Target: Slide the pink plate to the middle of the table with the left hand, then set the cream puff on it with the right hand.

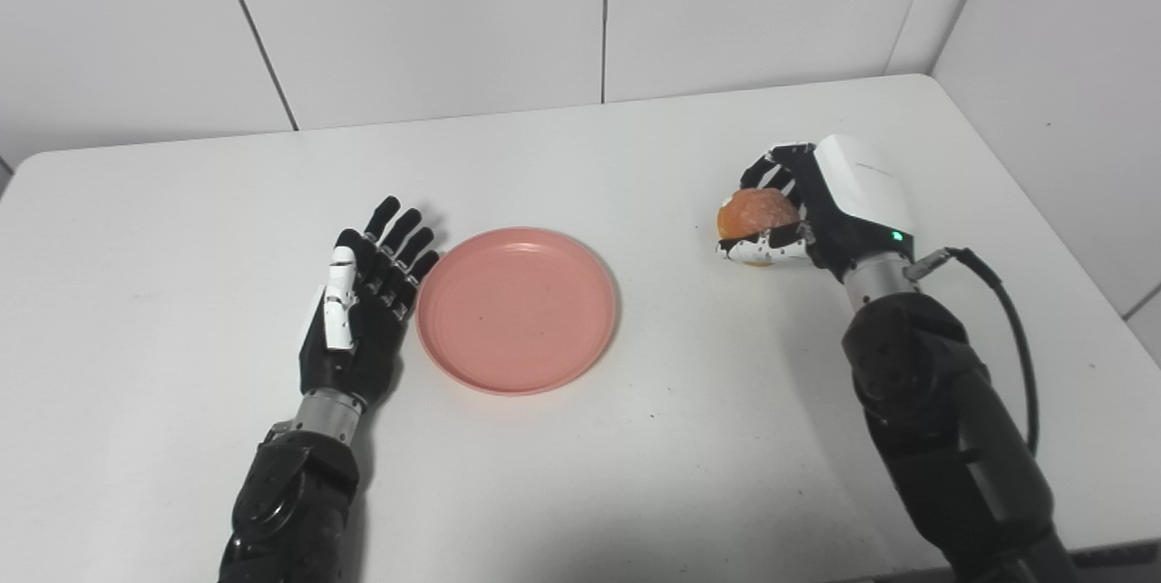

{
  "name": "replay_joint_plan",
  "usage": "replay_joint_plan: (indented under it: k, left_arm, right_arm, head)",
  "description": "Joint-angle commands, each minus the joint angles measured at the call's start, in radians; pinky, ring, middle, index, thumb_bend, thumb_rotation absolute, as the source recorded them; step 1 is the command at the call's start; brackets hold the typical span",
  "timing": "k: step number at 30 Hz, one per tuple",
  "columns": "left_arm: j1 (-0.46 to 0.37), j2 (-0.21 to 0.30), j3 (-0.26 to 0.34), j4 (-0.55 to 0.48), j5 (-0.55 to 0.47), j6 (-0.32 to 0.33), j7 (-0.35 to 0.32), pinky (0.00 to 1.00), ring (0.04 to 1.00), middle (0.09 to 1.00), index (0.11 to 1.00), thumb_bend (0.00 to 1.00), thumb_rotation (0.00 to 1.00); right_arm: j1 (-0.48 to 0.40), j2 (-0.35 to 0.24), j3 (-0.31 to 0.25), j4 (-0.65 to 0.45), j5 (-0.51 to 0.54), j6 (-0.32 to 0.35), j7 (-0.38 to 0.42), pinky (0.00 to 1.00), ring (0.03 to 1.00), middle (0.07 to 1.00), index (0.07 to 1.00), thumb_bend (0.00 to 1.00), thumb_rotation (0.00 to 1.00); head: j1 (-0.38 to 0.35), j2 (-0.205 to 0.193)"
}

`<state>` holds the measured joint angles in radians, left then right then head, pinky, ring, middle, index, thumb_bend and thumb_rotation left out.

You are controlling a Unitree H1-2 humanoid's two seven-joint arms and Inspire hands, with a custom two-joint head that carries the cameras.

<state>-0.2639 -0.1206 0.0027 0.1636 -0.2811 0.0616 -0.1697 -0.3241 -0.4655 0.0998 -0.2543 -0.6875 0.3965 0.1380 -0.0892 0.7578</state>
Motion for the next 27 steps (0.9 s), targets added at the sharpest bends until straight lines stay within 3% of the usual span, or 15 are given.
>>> replay_joint_plan:
  k: [1,13,18,27]
  left_arm:
    - [0.038,-0.011,-0.011,0.033,0.026,0.047,0.032,0.91,0.922,0.924,0.911,0.41,1.00]
    - [0.035,-0.045,-0.032,0.033,0.060,0.048,0.064,0.92,0.921,0.924,0.913,0.42,1.00]
    - [0.030,-0.054,-0.041,0.042,0.069,0.037,0.070,0.92,0.922,0.925,0.912,0.42,1.00]
    - [0.028,-0.061,-0.042,0.043,0.081,0.037,0.077,0.91,0.914,0.916,0.900,0.44,1.00]
  right_arm:
    - [-0.044,0.000,0.008,-0.047,-0.012,-0.041,-0.003,0.26,0.341,0.418,0.485,0.51,0.12]
    - [-0.132,0.063,0.082,-0.082,-0.034,-0.043,0.056,0.28,0.360,0.446,0.487,0.51,0.12]
    - [-0.168,0.094,0.115,-0.047,-0.026,-0.079,0.049,0.28,0.361,0.449,0.487,0.51,0.12]
    - [-0.210,0.148,0.188,0.038,-0.070,-0.129,0.026,0.24,0.317,0.412,0.486,0.51,0.13]
  head:
    - [0.009,0.002]
    - [0.112,0.016]
    - [0.153,0.019]
    - [0.164,0.023]
